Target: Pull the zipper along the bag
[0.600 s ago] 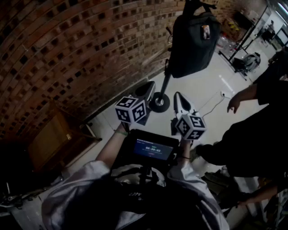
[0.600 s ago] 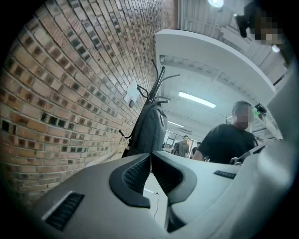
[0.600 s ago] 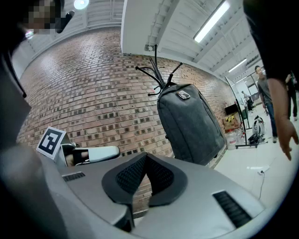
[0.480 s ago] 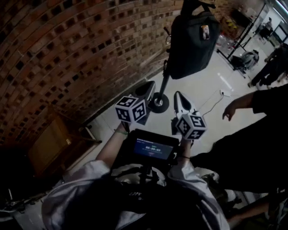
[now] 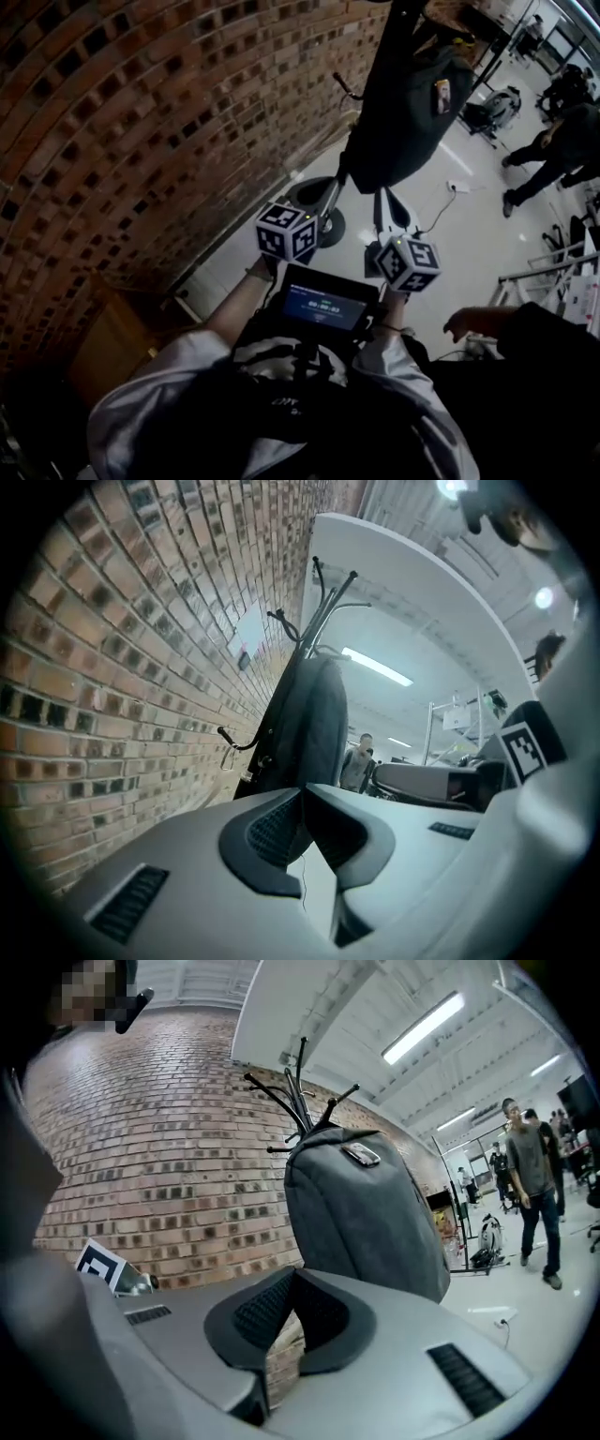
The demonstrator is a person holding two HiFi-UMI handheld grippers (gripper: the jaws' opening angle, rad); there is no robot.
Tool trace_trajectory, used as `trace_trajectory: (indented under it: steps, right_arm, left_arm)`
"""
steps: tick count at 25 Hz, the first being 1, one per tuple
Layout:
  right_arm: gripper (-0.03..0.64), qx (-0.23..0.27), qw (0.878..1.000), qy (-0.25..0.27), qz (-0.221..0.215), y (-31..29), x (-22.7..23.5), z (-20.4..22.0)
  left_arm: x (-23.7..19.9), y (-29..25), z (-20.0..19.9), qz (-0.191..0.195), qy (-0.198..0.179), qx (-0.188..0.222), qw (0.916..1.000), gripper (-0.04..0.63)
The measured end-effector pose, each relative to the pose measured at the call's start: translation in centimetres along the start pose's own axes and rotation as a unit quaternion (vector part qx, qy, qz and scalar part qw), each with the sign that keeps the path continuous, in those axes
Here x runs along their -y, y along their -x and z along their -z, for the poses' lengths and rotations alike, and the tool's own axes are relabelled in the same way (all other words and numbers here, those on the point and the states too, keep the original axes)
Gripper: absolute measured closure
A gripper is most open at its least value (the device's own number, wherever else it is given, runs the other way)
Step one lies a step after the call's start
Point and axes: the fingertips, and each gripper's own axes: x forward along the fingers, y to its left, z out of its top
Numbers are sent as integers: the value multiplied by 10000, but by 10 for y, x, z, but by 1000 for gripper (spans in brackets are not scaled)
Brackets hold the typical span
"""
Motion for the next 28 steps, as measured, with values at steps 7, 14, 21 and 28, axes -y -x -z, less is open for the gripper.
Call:
trace_trajectory:
  steps: [7, 14, 21, 28]
  right_arm:
    - [615, 184, 9980, -133, 591, -18, 9, -31]
    - [615, 174, 9964, -160, 814, -15, 22, -27]
    - [615, 82, 9961, -149, 871, -14, 33, -29]
    - [615, 4, 9964, -58, 842, -14, 45, -31]
  left_arm:
    - [-18, -48, 4, 631, 274, -218, 9974, 581]
    - [-10, -77, 16, 1062, -38, -368, 9937, 555]
    - [-1, -92, 18, 1706, 312, -283, 9844, 442]
    - [2, -97, 13, 2083, 5, -282, 9777, 442]
